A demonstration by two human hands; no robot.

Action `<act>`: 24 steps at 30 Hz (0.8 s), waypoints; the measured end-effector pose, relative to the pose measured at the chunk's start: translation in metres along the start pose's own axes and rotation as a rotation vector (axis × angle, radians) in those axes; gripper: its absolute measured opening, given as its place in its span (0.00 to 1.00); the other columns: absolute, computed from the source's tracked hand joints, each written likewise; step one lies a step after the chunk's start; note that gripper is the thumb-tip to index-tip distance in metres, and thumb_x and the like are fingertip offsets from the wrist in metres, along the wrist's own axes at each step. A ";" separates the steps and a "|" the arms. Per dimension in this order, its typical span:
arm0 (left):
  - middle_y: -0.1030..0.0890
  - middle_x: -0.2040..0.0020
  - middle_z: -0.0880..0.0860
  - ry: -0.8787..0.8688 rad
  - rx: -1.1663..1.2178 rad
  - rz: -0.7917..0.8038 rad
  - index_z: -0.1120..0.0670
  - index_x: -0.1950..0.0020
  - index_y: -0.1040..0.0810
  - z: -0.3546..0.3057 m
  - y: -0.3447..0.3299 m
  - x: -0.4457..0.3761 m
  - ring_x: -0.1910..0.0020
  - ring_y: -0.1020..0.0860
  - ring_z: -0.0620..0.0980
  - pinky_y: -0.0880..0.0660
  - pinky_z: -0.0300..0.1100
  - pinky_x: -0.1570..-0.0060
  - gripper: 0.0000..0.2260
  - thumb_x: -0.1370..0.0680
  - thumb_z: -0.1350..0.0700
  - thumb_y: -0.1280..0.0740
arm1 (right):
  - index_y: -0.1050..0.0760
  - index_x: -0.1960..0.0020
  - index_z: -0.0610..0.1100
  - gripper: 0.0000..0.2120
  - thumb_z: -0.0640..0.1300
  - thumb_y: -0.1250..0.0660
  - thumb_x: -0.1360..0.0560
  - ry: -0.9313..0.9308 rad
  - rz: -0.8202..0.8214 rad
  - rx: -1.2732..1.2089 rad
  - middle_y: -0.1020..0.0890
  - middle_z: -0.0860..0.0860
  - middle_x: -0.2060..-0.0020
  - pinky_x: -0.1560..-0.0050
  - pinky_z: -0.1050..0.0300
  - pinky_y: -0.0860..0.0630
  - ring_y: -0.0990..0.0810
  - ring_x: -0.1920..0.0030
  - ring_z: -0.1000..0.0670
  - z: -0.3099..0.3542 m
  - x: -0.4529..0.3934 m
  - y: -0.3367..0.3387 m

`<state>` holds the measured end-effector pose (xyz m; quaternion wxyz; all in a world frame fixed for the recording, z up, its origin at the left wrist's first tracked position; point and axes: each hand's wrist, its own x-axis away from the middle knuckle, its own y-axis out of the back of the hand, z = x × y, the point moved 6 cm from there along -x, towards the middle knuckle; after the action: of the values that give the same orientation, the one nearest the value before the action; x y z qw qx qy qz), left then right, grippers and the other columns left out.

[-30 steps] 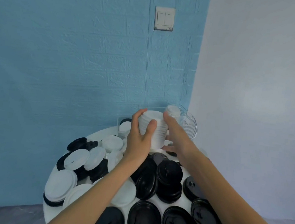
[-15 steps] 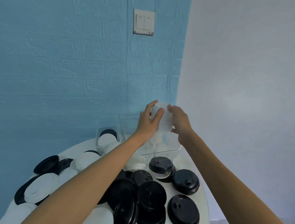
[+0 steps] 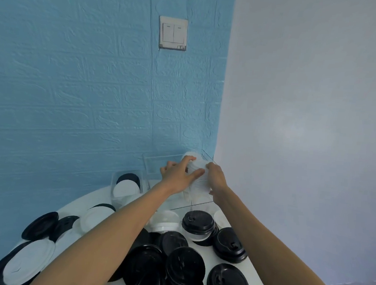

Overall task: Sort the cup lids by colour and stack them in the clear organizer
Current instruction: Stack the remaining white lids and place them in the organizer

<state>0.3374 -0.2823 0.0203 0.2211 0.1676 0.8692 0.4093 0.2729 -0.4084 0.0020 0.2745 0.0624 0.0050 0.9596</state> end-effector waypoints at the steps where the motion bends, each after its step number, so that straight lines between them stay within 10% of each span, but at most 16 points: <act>1: 0.20 0.45 0.49 -0.009 -0.020 0.012 0.38 0.27 0.34 0.001 -0.001 0.000 0.36 0.35 0.49 0.45 0.46 0.43 0.29 0.24 0.28 0.40 | 0.27 0.37 0.48 0.21 0.55 0.45 0.25 -0.010 0.003 0.013 0.21 0.47 0.42 0.40 0.44 0.24 0.22 0.42 0.45 -0.003 -0.003 -0.001; 8: 0.23 0.48 0.51 -0.048 -0.162 0.079 0.41 0.29 0.36 0.005 -0.009 -0.005 0.37 0.35 0.52 0.42 0.47 0.45 0.48 0.40 0.15 0.54 | 0.39 0.23 0.46 0.25 0.54 0.44 0.17 -0.063 0.038 0.123 0.29 0.45 0.29 0.33 0.41 0.30 0.29 0.32 0.41 -0.012 -0.006 -0.005; 19: 0.22 0.40 0.49 -0.075 -0.338 0.074 0.49 0.36 0.29 -0.003 -0.012 0.004 0.39 0.34 0.53 0.38 0.51 0.40 0.36 0.29 0.22 0.42 | 0.34 0.32 0.43 0.17 0.48 0.47 0.18 -0.155 0.160 0.326 0.26 0.46 0.50 0.52 0.47 0.27 0.28 0.57 0.49 -0.012 -0.014 -0.006; 24: 0.22 0.44 0.47 -0.073 -0.388 0.063 0.49 0.42 0.28 -0.003 -0.014 0.004 0.42 0.34 0.53 0.37 0.52 0.41 0.35 0.31 0.20 0.40 | 0.35 0.32 0.44 0.17 0.48 0.45 0.18 -0.183 0.215 0.397 0.29 0.43 0.40 0.36 0.38 0.27 0.28 0.45 0.43 -0.016 -0.019 -0.007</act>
<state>0.3312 -0.2911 0.0107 0.2677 0.1636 0.7599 0.5693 0.2909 -0.4124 -0.0159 0.1525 0.2021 0.1619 0.9538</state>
